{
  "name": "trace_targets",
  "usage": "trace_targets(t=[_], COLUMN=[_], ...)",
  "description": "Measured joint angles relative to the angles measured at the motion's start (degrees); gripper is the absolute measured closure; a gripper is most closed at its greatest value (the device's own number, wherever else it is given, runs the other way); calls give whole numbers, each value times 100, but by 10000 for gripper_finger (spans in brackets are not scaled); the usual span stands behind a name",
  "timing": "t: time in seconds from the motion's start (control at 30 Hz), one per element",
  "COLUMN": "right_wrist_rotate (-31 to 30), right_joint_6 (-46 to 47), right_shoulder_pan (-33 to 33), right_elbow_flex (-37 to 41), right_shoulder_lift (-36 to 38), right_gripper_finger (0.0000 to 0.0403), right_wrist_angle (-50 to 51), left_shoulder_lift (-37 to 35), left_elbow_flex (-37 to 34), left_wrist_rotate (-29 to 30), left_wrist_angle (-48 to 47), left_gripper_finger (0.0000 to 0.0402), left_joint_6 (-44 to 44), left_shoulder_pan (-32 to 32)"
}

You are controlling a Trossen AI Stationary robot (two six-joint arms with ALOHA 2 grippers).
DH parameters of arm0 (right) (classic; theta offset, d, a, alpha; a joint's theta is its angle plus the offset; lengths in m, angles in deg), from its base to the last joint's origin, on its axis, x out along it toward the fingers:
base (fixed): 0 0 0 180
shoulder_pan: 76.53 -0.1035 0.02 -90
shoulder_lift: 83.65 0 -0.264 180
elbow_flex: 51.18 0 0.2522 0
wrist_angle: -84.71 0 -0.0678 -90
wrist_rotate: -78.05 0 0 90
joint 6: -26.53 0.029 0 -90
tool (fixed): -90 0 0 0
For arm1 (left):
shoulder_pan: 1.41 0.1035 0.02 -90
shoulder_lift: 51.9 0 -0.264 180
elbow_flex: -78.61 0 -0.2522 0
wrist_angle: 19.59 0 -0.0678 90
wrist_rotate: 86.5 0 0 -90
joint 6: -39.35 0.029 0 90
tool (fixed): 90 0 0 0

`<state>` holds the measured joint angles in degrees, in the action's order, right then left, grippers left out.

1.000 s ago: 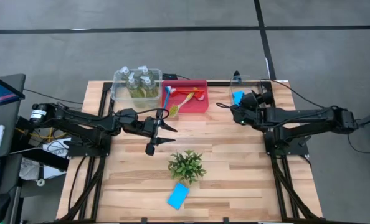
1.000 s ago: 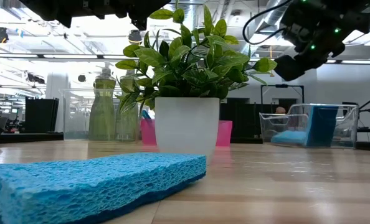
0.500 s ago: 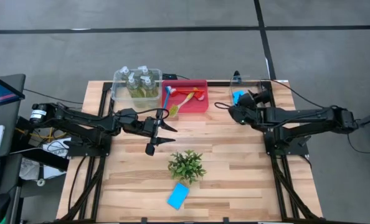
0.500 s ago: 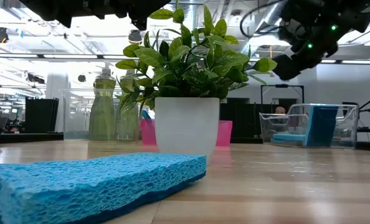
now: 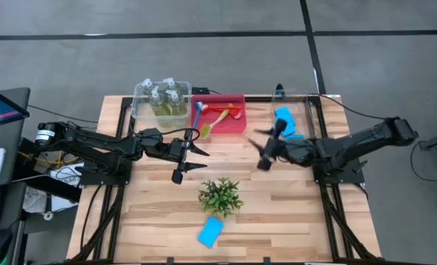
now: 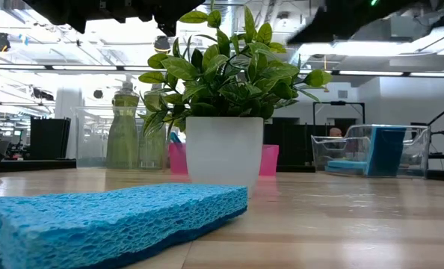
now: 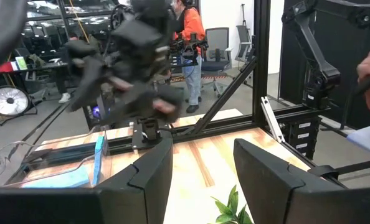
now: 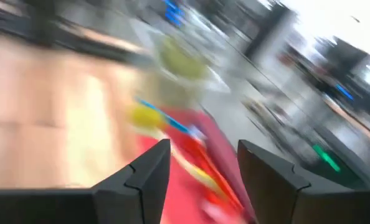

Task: Pick & Place Kitchen Sink Supplies
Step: Put the blue sponge into the transparent bin

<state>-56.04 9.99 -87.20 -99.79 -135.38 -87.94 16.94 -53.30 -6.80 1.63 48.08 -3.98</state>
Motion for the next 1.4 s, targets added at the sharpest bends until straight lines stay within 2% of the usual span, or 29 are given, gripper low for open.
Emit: trace_targets(t=[0.1, 0.27, 0.37, 0.5, 0.83, 0.93, 1.13, 1.23, 1.4], right_wrist_rotate=[876, 2812, 3548, 3657, 3782, 4128, 4219, 4204, 3818], right_joint_6=[-511, -1242, -1611, -1706, -1626, -1511, -1797, -1816, -2154], right_shoulder_pan=[-450, -1089, -1385, -1633, -1670, -1675, -1676, -1675, -1743], right_elbow_flex=[0, 0, 0, 0, 0, 0, 0, 0, -47], right_shoulder_lift=[0, 0, 0, -2, -101, -320, -939, -1305, -1779], right_gripper_finger=[222, 219, 218, 220, 220, 218, 222, 226, 233], right_wrist_angle=[-386, -536, -488, -484, -539, -681, -1086, -1570, -2040], left_shoulder_lift=[1, 2, 2, 1, 2, 2, 1, 1, 2], left_elbow_flex=[0, 0, 0, 0, 0, 0, 0, 0, 0], left_wrist_rotate=[0, -1, 0, -1, 0, 0, 0, 0, 0], left_wrist_angle=[0, 0, 0, -2, -2, -2, -2, -2, 0], left_gripper_finger=[229, 229, 230, 230, 230, 230, 230, 230, 230], left_joint_6=[0, 0, 0, 0, 0, 0, 0, 0, 0], left_shoulder_pan=[-1, 0, -2, -1, -1, 0, 0, 0, 0])
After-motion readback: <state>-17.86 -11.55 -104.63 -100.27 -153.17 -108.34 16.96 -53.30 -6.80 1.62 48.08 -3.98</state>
